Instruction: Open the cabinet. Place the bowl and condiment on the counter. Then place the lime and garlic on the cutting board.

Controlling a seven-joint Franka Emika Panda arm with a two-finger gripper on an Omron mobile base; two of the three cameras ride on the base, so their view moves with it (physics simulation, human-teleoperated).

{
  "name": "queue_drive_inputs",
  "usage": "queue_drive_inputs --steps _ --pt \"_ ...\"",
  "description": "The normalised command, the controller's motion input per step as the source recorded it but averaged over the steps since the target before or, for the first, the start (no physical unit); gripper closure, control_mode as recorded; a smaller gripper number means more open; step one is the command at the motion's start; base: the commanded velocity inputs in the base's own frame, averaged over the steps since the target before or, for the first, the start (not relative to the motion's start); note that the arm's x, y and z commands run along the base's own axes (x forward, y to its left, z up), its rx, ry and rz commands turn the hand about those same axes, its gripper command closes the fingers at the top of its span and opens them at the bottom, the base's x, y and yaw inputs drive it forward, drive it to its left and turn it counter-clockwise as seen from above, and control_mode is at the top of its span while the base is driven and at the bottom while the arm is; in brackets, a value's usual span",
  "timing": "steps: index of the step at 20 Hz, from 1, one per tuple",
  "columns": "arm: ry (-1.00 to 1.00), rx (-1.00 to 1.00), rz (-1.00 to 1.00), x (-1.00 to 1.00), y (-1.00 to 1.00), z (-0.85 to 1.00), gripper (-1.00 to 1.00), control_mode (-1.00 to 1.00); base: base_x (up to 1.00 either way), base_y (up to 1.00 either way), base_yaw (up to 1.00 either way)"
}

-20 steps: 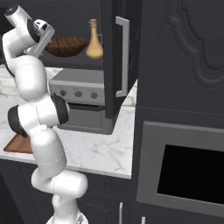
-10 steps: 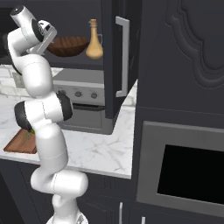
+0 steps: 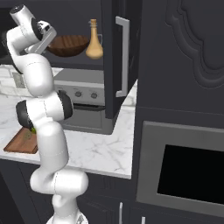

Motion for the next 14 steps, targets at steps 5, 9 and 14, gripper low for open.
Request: queue_drive_inputs --steps 5,9,14 --pt "0.01 0.00 0.00 -0.31 0.15 -0.13 1.00 -1.00 0.00 0.00 0.00" --pt "0.00 0.00 0.00 -0.55 0.35 -0.05 1.00 -1.00 0.00 0.00 0.00" --pt "0.00 0.00 0.00 -0.60 0.30 -0.01 1.00 -1.00 0.00 0.00 0.00"
